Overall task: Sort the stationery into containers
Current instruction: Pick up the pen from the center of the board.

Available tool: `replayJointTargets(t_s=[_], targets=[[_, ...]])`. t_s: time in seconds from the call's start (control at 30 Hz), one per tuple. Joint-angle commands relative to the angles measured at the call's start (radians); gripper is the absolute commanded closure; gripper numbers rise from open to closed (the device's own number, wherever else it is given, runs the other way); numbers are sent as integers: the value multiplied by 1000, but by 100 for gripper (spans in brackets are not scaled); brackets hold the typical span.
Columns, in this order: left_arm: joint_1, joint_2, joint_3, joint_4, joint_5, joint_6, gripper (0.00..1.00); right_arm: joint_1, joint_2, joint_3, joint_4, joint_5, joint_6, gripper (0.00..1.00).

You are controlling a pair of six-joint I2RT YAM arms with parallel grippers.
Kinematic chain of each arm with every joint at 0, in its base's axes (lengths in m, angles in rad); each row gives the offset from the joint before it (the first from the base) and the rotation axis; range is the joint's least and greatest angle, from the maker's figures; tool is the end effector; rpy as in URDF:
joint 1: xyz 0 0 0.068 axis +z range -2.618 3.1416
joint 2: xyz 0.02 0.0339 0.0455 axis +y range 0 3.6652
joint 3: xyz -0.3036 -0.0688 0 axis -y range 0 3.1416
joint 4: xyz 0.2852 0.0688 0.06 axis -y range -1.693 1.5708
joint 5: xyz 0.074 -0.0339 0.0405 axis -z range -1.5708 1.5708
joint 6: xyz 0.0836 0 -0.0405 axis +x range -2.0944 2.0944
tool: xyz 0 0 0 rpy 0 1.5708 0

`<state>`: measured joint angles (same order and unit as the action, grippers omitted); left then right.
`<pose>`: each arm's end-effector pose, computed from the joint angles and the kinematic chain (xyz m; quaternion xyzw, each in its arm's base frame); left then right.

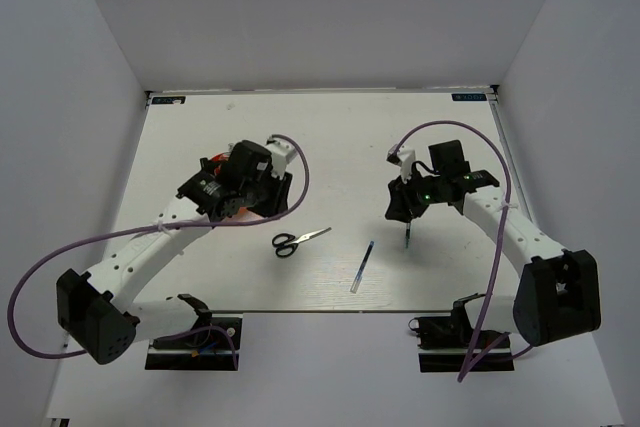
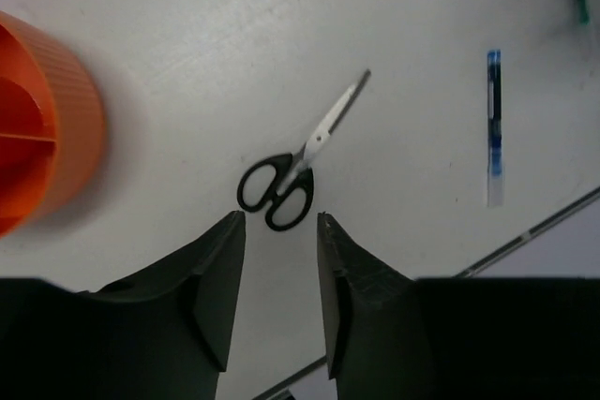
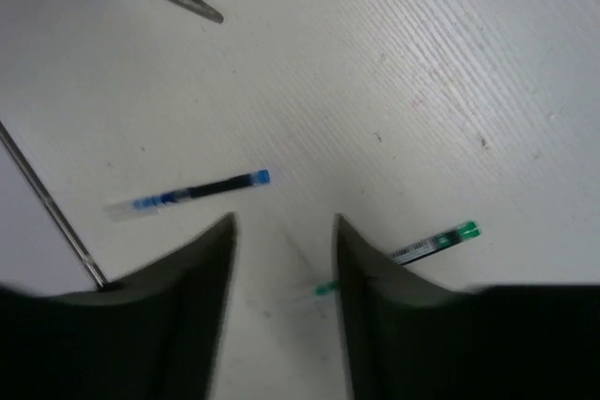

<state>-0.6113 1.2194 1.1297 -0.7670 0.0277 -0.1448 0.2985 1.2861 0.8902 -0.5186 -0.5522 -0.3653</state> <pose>0.2510 -0.1787 0.3137 0.2213 0.9104 -0.1411 0.3200 0.2830 0.1330 0.2352 -0.3798 0.8325 0.2476 0.3185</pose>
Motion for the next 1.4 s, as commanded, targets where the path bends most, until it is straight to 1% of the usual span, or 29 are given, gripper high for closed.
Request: replayJointTargets(t_s=[0.0,0.03,0.07,0.13,0.17,0.23,0.27,0.3,0.33,0.4,0.43,0.47,0.5,0.53,0.63,0.73,0.8,0.83,0.9,0.93,1.03,1.1,1.27,1.37], targets=[[-39,-61,-62,-54,0,21,51,-15,27,41,-3,-14,-12,50],[-44,-76,-95,-48,6,22,48,-19,31,41,-6,-12,-14,31],[-47,-86,-131,-43,18,22,46,-25,38,46,-4,-9,-15,26],[-44,-103,-180,-9,41,22,42,-35,61,47,-17,-2,-23,26],[-45,-110,-223,-2,54,21,40,-39,70,49,-18,3,-23,28],[-45,-123,-251,32,58,21,35,-48,93,56,-30,14,-11,36],[-45,-130,-263,47,55,21,35,-55,107,59,-24,21,2,43],[-47,-141,-301,61,54,24,33,-58,113,72,-29,34,15,46],[-44,-144,-327,66,55,28,33,-65,125,76,-34,52,32,53],[-47,-155,-332,66,48,30,33,-74,143,90,-46,76,55,60],[-45,-159,-340,64,46,31,33,-79,156,96,-50,137,71,72],[-45,-181,-343,66,46,34,33,-85,162,101,-55,161,83,78],[-42,-181,-349,69,44,39,33,-82,166,113,-58,182,91,80],[-45,-187,-350,66,41,39,33,-85,176,115,-66,243,112,80],[-45,-202,-358,64,25,48,33,-85,180,116,-67,339,144,80],[-45,-205,-360,71,28,44,33,-85,199,122,-77,405,176,80],[-47,-205,-360,64,29,40,33,-87,225,133,-89,440,203,76],[-45,-204,-357,66,25,39,33,-82,229,135,-92,449,228,76],[-45,-207,-357,63,21,40,33,-82,248,136,-90,466,242,71],[-44,-210,-358,63,14,37,33,-81,255,138,-86,486,277,71],[-45,-221,-361,63,8,34,33,-76,285,138,-78,477,314,69],[-44,-221,-363,67,5,37,33,-67,297,138,-70,472,328,66],[-44,-219,-363,63,5,39,32,-68,323,153,-70,413,380,66],[-45,-221,-361,61,3,39,32,-62,347,158,-70,402,402,64]])
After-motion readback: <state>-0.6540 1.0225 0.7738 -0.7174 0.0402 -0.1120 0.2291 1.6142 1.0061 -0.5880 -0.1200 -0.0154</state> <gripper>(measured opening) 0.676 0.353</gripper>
